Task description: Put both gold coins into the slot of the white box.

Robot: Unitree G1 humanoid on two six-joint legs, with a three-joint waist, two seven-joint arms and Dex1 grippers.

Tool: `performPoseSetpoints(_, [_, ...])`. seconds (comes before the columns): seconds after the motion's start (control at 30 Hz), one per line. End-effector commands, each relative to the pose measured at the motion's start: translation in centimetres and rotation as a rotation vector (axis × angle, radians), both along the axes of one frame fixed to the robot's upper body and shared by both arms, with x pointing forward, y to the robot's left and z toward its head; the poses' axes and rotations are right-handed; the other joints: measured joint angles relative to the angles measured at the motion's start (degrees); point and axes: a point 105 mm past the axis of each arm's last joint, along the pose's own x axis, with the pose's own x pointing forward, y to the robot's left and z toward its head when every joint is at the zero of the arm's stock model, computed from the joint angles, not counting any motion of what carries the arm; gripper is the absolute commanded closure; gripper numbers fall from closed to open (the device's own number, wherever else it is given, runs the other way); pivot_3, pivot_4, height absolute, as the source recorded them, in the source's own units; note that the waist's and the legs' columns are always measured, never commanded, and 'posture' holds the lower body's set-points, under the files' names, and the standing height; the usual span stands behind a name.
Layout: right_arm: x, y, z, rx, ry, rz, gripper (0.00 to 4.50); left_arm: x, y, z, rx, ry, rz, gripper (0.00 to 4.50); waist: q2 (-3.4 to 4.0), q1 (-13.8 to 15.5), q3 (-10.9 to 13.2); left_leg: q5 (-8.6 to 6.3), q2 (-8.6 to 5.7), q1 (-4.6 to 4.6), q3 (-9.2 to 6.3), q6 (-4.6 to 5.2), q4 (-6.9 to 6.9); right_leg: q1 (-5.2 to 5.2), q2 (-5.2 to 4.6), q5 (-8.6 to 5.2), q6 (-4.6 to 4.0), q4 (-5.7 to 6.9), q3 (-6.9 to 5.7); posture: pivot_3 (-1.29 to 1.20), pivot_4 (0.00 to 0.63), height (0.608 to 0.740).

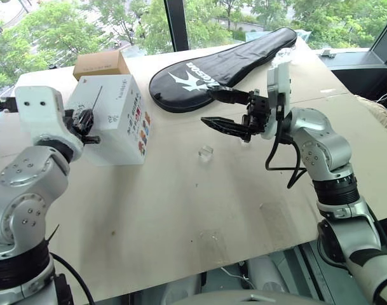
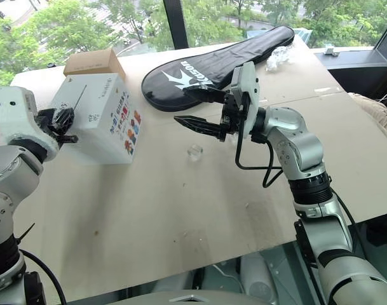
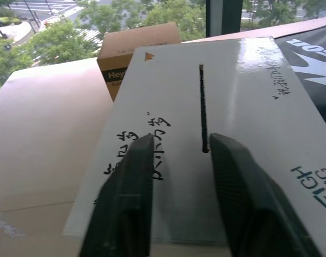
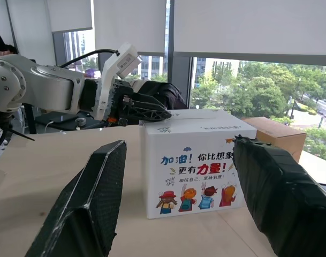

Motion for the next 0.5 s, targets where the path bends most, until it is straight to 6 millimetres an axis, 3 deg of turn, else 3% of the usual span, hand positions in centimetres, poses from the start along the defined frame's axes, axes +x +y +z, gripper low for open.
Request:
performPoseSetpoints(0.03, [-0.5, -0.2, 1.7, 0.035, -0.069, 0.004, 1.09, -0.1, 0.9, 0.1, 0.051, -0.003, 0.046, 0.85, 0.00, 0.1, 0.0, 0.00, 0.00, -0.01, -0.01, 0.00, 0.02, 0.00, 0.00, 0.00, 0.00, 0.00, 0.00, 0.00, 0.150, 0.740])
performPoseSetpoints(0.07, [-0.5, -0.3, 1.7, 0.035, -0.069, 0.002, 1.09, -0.1, 1.0, 0.2, 0.067, -0.006, 0.056, 0.29, 0.00, 0.1, 0.0, 0.00, -0.01, -0.02, -0.01, 0.00, 0.02, 0.00, -0.01, 0.00, 0.00, 0.00, 0.00, 0.00, 0.150, 0.740])
performPoseSetpoints(0.1, [-0.5, -0.4, 1.7, 0.034, -0.068, 0.000, 1.09, 0.0, 0.9, 0.5, 0.056, -0.034, 0.043, 0.01, 0.00, 0.1, 0.0, 0.00, -0.01, -0.02, -0.01, 0.00, 0.02, 0.00, -0.01, 0.00, 0.00, 0.00, -0.01, 0.00, 0.150, 0.740])
performPoseSetpoints(0.17, [-0.5, -0.6, 1.5, 0.033, -0.064, -0.006, 1.09, 0.1, -0.1, 1.8, 0.048, -0.115, -0.023, 0.01, 0.00, 0.1, 0.0, 0.00, -0.02, -0.02, -0.01, 0.00, 0.03, 0.01, -0.01, 0.00, 0.00, 0.01, -0.01, 0.00, 0.150, 0.740])
performPoseSetpoints(0.3, [-0.7, -2.2, 0.4, 0.029, -0.010, -0.029, 1.09, -1.4, -6.1, 3.5, 0.033, -0.240, -0.417, 0.01, -0.02, 0.2, 0.0, 0.00, -0.01, -0.21, -0.12, 0.00, 0.22, 0.01, -0.04, 0.00, 0.00, -0.03, -0.07, 0.00, 0.150, 0.740])
performPoseSetpoints(0.37, [-0.7, -3.4, -1.1, 0.001, 0.027, -0.059, 1.09, -2.4, -8.1, 2.1, 0.009, -0.193, -0.530, 0.01, -0.02, 0.2, 0.0, 0.00, -0.01, -0.38, -0.20, 0.00, 0.44, 0.01, -0.06, 0.00, 0.00, -0.07, -0.17, 0.00, 0.150, 0.740])
performPoseSetpoints(0.5, [-1.2, -6.2, -6.0, -0.084, 0.145, -0.118, 1.09, -4.8, -11.1, -2.6, 0.037, -0.034, -0.682, 0.01, -0.01, 0.2, 0.0, 0.00, -0.03, -0.33, -0.08, 0.01, 0.45, 0.07, -0.11, 0.01, 0.02, -0.10, -0.08, 0.00, 0.150, 0.740])
